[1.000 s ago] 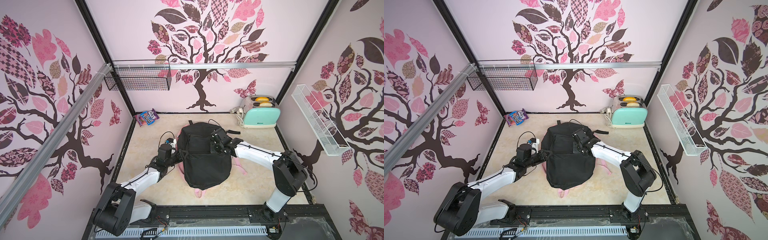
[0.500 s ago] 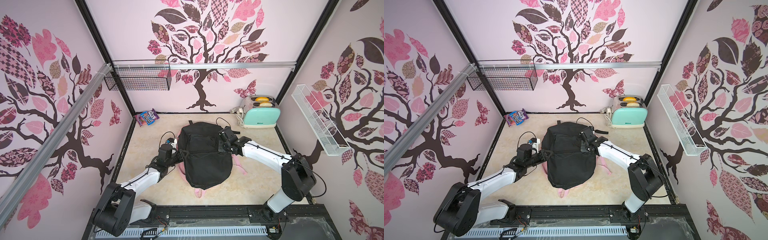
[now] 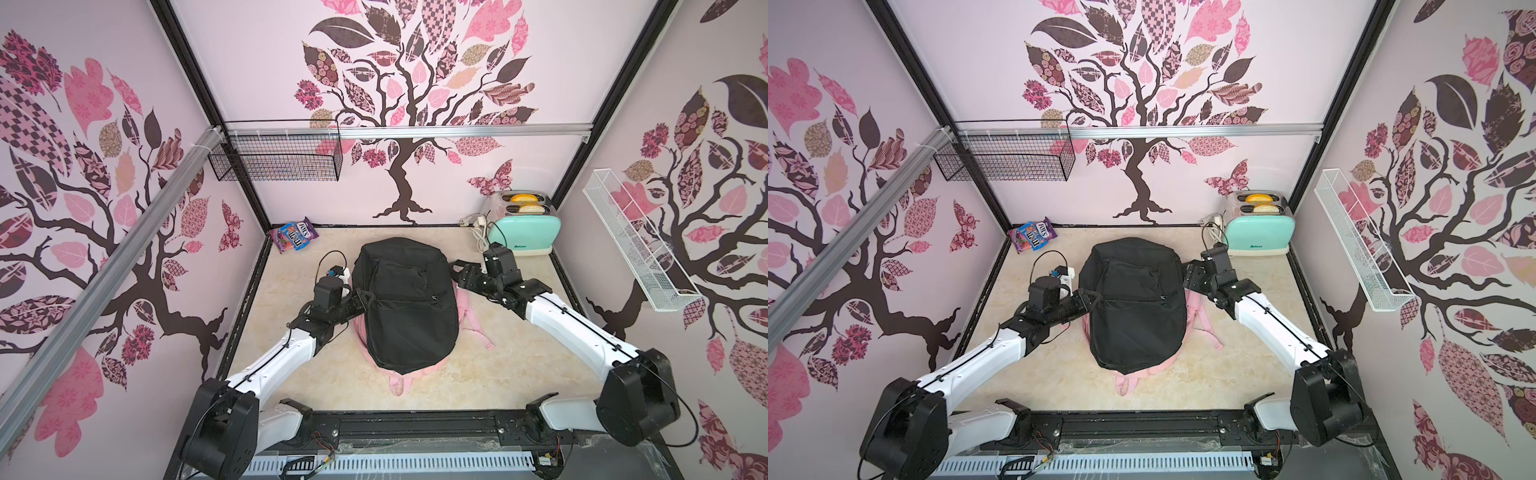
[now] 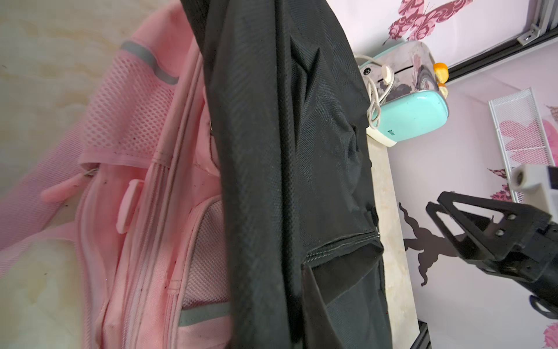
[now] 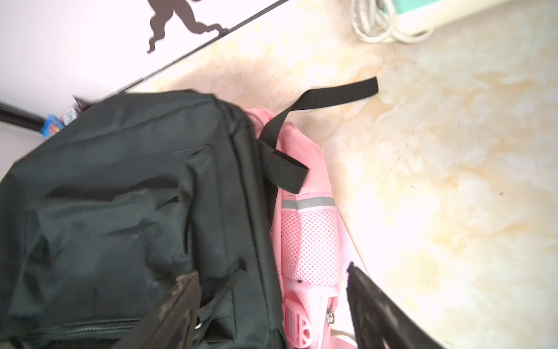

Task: Zip up the backpack
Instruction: Pick up the backpack from the center of the board.

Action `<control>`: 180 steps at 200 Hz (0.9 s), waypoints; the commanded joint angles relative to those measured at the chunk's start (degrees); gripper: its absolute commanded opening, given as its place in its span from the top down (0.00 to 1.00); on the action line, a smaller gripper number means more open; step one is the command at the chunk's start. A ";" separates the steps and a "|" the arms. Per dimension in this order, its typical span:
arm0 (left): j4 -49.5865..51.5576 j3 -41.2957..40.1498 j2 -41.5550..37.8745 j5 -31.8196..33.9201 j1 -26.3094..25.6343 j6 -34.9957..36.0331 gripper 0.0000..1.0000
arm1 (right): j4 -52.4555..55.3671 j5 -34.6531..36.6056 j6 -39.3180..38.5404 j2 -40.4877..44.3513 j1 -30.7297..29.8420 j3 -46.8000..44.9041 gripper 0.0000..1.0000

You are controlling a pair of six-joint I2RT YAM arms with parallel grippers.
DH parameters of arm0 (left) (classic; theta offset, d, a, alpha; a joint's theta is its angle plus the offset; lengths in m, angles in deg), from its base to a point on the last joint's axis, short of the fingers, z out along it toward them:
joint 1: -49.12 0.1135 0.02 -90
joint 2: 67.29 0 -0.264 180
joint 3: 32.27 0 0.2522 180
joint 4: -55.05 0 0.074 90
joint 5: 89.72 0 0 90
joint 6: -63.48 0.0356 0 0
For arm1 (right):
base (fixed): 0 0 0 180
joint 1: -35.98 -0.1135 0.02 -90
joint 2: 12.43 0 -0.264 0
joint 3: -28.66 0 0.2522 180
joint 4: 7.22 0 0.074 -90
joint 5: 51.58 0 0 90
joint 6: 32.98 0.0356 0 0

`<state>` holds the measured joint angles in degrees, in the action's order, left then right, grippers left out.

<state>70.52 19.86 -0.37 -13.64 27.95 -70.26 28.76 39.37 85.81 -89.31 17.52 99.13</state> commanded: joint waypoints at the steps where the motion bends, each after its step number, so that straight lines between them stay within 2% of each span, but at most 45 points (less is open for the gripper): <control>1: 8.45 4.29 -5.04 8.29 1.56 1.56 1.00 | -1.91 -9.02 3.34 -1.77 6.20 -3.43 0.21; 16: 13.46 5.17 -7.11 12.04 2.45 3.10 1.00 | -4.24 -12.91 4.15 -3.70 8.48 -5.11 0.20; 34: 17.07 5.14 -8.01 13.55 4.29 4.33 1.00 | -6.39 -15.72 4.67 -6.51 8.97 -5.64 0.19; 81: 22.93 5.13 -4.37 16.88 5.79 5.69 1.00 | -14.77 -24.71 8.58 -15.42 8.97 -6.81 0.16; 144: 22.97 3.73 2.89 15.63 4.97 6.41 1.00 | -24.73 -32.90 11.56 -23.56 8.90 -8.84 0.14; 180: 21.17 3.02 6.96 15.90 2.35 6.30 1.00 | -36.68 -39.20 15.99 -30.13 6.63 -10.70 0.14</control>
<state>92.03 23.71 4.52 3.11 32.10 -65.26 -0.27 5.12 98.29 -114.54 26.46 90.80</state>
